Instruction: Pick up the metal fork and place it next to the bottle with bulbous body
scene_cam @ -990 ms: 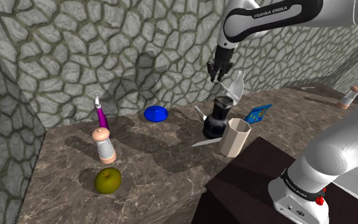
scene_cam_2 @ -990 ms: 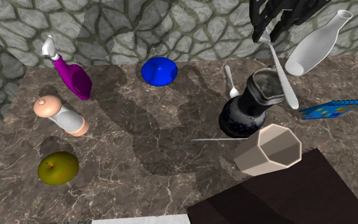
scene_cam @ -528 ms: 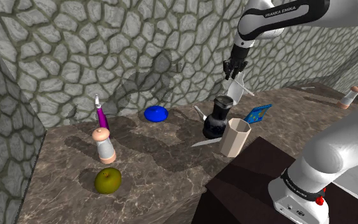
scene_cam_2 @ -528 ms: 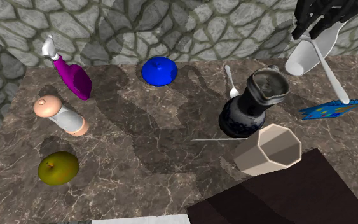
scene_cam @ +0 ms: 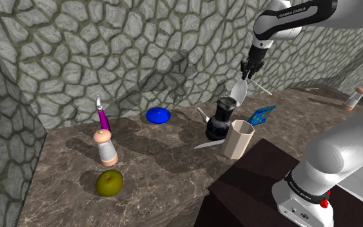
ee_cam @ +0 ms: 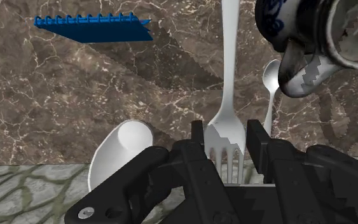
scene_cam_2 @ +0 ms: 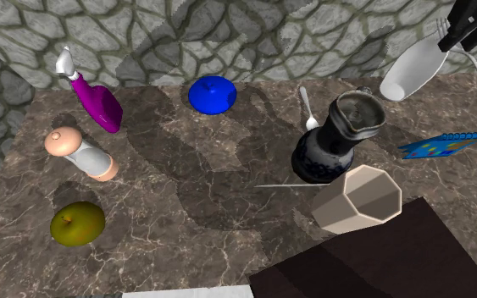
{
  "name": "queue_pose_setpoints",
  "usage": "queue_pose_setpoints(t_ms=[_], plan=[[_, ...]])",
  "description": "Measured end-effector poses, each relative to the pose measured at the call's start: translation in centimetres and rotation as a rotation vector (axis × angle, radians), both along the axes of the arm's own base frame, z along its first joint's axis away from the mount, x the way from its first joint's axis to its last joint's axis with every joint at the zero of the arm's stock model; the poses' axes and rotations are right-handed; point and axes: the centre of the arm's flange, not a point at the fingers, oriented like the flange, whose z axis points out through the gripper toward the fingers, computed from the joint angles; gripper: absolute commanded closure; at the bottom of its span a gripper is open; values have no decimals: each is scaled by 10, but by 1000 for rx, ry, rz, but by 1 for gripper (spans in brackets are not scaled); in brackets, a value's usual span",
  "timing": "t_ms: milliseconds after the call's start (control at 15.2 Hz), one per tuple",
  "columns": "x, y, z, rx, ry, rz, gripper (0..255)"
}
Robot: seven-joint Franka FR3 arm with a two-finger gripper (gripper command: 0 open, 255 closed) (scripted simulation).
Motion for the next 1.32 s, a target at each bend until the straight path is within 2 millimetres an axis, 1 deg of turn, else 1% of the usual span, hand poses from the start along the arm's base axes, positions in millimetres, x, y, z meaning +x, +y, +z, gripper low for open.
queue_pose_setpoints(t_ms=[396,528,1320], plan=[[0,-5,-31,0,0,1,255],[1,-3,-42,0,0,1,255],[0,-4,-104,0,0,1,255]])
